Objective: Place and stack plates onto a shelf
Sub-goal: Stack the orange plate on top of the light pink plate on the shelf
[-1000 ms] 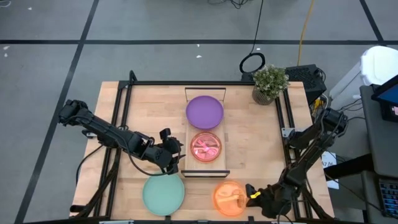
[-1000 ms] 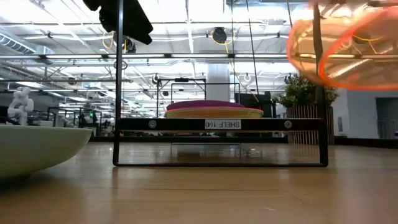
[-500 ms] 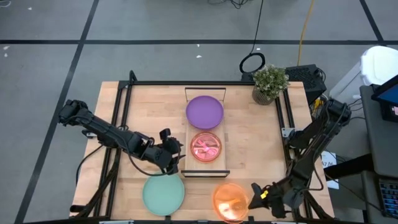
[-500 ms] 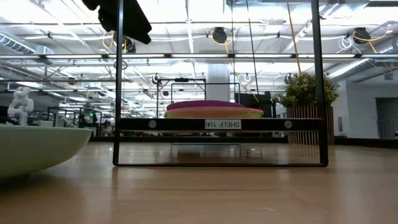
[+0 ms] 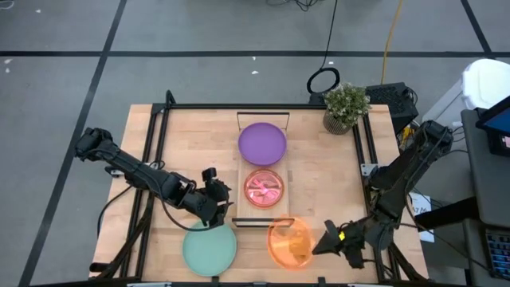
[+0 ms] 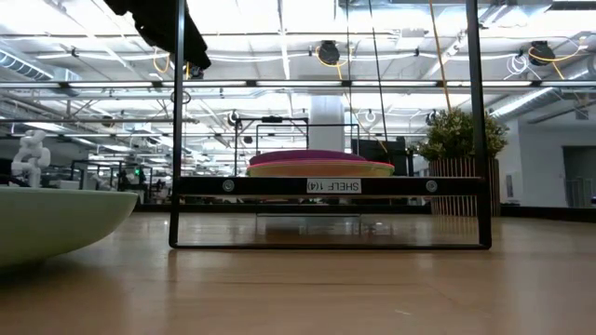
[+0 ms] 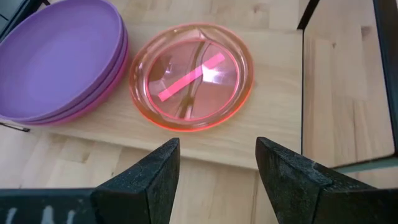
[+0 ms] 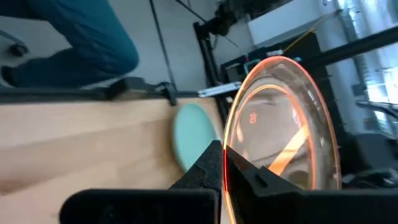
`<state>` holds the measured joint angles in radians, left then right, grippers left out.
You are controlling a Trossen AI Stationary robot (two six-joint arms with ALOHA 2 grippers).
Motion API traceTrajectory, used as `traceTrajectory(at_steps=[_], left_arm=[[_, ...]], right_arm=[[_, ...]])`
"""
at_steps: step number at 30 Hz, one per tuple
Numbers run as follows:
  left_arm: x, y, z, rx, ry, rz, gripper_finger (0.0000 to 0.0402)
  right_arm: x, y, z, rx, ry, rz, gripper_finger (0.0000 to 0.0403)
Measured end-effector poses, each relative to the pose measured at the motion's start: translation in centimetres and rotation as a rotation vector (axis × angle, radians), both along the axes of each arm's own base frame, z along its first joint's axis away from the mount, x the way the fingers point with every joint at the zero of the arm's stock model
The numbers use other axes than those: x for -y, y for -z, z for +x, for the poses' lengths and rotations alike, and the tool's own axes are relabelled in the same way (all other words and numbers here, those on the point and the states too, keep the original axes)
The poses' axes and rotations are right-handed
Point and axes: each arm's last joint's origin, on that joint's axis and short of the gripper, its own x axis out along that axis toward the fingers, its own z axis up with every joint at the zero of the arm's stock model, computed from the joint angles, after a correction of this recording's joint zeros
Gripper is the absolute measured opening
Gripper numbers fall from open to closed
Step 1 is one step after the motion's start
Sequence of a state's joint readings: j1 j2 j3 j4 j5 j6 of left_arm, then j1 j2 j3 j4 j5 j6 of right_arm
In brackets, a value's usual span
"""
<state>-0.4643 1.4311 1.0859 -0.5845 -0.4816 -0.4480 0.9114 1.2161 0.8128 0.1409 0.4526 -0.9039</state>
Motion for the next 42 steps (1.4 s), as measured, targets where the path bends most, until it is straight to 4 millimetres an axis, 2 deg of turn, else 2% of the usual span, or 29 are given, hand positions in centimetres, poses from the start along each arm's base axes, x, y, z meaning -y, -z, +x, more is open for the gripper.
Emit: traceTrajectory(at_steps=[9, 14, 18, 25, 31, 42], left_arm=[[0.2, 0.2, -0.3, -0.027, 0.020, 0.023, 0.0216], [0.1, 0.2, -0.4, -0.042, 0.032, 0.039, 0.0216], [0.0, 0.3, -0.5, -0.062, 0.035, 0.051, 0.0216], [0.0, 0.4, -0.6, -0.070, 0.034, 0.055, 0.0216], [0.0, 0.6, -1.0, -0.106, 0.014, 0.051, 0.0216], [0.4, 0.7, -1.5, -0.118, -0.009, 0.028, 0.0216]], right_arm=[[3.5, -2.6, 1.6, 0.066, 0.096, -0.096, 0.0000], [6.3, -2.9, 2.4, 0.043, 0.185, -0.156, 0.0000], [8.5, -2.5, 3.1, -0.019, 0.241, -0.214, 0.0000], [11.5, -1.7, 4.8, -0.117, 0.246, -0.179, 0.0000], [13.0, -0.8, 5.9, -0.180, 0.213, -0.123, 0.0000], [15.2, 3.3, 7.1, -0.217, 0.178, -0.055, 0.0000]])
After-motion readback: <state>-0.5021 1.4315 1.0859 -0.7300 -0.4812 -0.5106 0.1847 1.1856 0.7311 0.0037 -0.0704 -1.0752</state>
